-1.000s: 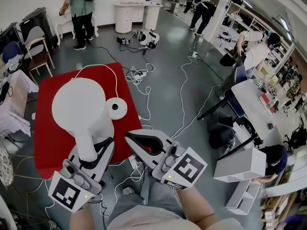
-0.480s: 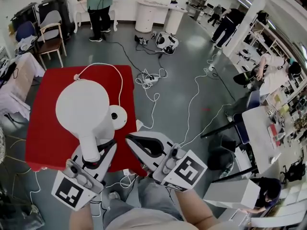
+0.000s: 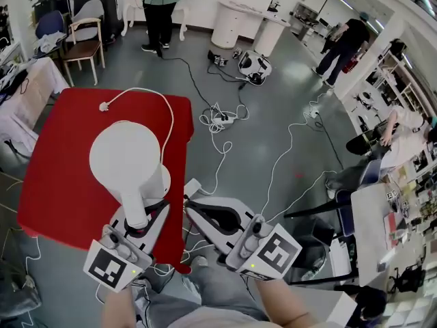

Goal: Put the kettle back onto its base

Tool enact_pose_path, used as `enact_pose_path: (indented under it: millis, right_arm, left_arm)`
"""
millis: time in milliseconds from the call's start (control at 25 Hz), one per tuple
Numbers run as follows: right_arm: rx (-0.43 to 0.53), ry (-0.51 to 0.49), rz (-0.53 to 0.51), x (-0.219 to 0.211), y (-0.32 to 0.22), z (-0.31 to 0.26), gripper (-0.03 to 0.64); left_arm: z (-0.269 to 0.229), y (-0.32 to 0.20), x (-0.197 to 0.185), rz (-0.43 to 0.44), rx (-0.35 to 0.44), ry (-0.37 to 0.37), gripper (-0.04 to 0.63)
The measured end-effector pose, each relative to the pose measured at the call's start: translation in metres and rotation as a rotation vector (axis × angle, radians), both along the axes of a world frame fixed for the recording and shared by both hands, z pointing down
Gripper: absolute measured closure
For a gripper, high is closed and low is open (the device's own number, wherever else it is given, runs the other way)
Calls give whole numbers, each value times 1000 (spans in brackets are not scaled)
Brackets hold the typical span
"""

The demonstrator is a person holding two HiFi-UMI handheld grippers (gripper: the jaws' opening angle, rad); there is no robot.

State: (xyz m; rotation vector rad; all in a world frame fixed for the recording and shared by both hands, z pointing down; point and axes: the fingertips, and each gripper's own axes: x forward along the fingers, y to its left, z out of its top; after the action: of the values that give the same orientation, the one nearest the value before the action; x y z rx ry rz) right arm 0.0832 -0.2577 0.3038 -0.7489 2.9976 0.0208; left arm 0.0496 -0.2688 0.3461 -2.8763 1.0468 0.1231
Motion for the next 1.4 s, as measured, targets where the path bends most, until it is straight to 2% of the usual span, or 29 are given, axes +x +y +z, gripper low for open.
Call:
enact_pose_path:
  millis: [440,600,880,1080,1240,1400]
  right_arm:
    - [-44,6,-56,17,-37,38,611]
    - [-46,9,-61,21,-48,44,611]
    - [-60,1,-62,22,-58,52,611]
    - [-77,2,-71,13,-63,54,611]
    - [-81,2,-80,3,-60,54,610]
    - [-84,16,-90,-4,-52,57,610]
  left_arm:
    - [63,-59,20,-61,-59,-7,586]
    - [70,-73,23,-81,-51,-26,586]
    - [68,-71,21,-99,-40,17,586]
    - [84,-63,25,-80,-50,-35,585]
    - [84,-61,22,-59,-40,-22,584]
    - [92,-54,22,-13,-51,-103,575]
